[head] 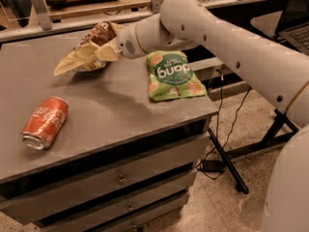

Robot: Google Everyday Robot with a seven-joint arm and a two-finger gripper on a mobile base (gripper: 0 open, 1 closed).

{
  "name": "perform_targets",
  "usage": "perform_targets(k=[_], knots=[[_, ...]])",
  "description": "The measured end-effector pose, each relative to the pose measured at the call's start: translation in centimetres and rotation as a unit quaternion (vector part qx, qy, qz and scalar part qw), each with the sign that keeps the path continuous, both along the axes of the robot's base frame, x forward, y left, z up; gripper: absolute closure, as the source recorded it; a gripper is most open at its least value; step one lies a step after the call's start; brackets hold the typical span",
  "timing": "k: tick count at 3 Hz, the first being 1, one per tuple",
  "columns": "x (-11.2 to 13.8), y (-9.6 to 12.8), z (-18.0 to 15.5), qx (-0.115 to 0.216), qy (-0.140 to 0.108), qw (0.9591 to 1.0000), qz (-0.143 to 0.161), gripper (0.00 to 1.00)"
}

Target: Move brown chip bag near coke can

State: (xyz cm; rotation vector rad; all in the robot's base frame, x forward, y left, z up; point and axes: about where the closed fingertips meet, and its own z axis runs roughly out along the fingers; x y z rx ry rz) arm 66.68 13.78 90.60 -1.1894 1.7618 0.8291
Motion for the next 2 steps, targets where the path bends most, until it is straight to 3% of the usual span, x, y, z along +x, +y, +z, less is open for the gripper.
perform_targets(k=[2], knots=[[-4.4,1.3,1.1,0.032,0.03,0.9979,0.047,1.0]])
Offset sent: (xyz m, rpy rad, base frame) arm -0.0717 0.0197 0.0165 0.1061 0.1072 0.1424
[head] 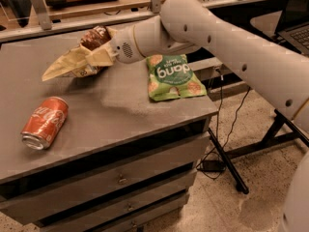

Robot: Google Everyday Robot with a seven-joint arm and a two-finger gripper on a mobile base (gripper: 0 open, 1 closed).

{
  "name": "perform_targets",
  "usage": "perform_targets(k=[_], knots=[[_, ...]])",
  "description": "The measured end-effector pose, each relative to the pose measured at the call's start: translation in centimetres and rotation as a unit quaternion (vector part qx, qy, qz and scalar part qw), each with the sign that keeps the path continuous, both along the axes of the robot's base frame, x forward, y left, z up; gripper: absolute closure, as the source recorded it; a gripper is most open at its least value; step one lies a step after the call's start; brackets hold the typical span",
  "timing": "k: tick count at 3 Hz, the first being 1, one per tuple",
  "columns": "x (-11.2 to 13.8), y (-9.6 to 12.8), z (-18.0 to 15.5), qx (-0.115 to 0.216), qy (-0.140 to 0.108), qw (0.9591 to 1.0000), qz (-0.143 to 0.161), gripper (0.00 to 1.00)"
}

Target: Move brown chip bag near coke can

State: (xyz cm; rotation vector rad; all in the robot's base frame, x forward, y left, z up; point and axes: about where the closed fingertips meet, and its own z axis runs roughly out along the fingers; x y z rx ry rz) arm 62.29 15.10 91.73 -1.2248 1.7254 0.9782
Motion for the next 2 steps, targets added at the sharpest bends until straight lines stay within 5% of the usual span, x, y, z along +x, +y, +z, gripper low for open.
perform_targets(k=[2], knots=[[-3.5,0.7,0.5,0.02,0.032,0.9991,0.022,1.0]])
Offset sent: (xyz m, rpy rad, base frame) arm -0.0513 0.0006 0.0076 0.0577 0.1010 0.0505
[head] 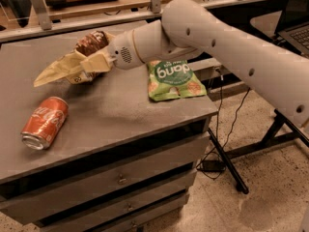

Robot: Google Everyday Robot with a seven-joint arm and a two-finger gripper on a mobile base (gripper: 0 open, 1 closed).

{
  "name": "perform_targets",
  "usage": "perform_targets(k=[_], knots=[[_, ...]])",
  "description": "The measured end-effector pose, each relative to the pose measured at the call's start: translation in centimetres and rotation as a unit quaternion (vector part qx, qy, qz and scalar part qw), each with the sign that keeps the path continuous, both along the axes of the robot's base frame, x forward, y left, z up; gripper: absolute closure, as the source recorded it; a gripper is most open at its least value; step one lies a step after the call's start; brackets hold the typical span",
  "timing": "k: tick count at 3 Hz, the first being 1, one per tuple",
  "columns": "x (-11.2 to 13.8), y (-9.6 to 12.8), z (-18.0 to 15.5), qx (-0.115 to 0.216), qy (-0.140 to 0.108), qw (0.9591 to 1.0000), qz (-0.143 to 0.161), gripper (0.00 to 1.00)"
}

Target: Move brown chip bag near coke can

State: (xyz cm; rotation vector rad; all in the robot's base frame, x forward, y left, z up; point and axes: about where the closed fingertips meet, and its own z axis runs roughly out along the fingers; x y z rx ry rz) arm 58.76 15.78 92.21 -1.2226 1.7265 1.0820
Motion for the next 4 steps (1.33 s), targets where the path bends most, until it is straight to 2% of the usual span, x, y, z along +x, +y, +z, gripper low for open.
perform_targets(k=[1,2,3,4], knots=[[-1.06,0.07,0.19,0.003,0.01,0.9999,0.009,0.98],[-1.51,0.16,0.28,0.005,0.018,0.9998,0.011,0.76],[-1.83,0.39,0.58,0.008,0.018,0.9997,0.015,0.44],[-1.95,0.46,0.66,0.008,0.018,0.9997,0.016,0.22]])
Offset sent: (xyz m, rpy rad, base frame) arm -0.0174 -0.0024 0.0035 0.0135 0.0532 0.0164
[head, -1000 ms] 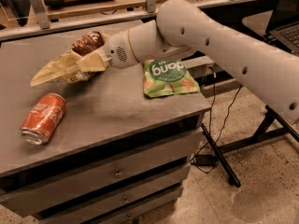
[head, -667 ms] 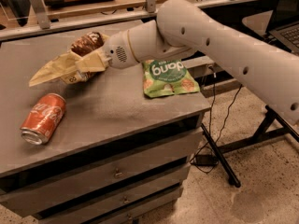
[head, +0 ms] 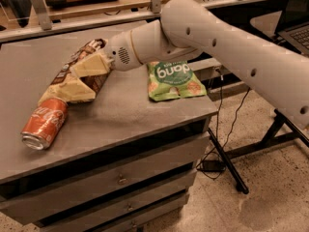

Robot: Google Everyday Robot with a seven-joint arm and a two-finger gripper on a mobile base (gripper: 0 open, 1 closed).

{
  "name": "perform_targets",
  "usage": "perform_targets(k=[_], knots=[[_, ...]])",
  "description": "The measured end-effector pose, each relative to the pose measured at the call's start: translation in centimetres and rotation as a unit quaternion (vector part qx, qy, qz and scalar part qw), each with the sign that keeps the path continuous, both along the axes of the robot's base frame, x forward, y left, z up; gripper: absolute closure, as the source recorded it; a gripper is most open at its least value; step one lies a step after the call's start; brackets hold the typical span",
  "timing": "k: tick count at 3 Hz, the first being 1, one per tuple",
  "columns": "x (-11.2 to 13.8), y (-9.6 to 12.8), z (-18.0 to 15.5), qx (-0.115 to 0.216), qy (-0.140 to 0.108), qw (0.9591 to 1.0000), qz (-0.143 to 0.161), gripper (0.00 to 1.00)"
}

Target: Move brown chip bag near coke can

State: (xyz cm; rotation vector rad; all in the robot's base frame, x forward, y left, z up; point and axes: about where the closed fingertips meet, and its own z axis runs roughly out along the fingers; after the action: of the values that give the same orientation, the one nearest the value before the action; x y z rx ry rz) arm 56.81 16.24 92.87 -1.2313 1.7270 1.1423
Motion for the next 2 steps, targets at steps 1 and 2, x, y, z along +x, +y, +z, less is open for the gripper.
perform_targets(k=[1,2], knots=[[-0.06,-0.01,0.13,0.0,-0.001,1.0,0.001,0.0],[-0.06,-0.01,0.13,0.0,-0.001,1.0,0.001,0.0]])
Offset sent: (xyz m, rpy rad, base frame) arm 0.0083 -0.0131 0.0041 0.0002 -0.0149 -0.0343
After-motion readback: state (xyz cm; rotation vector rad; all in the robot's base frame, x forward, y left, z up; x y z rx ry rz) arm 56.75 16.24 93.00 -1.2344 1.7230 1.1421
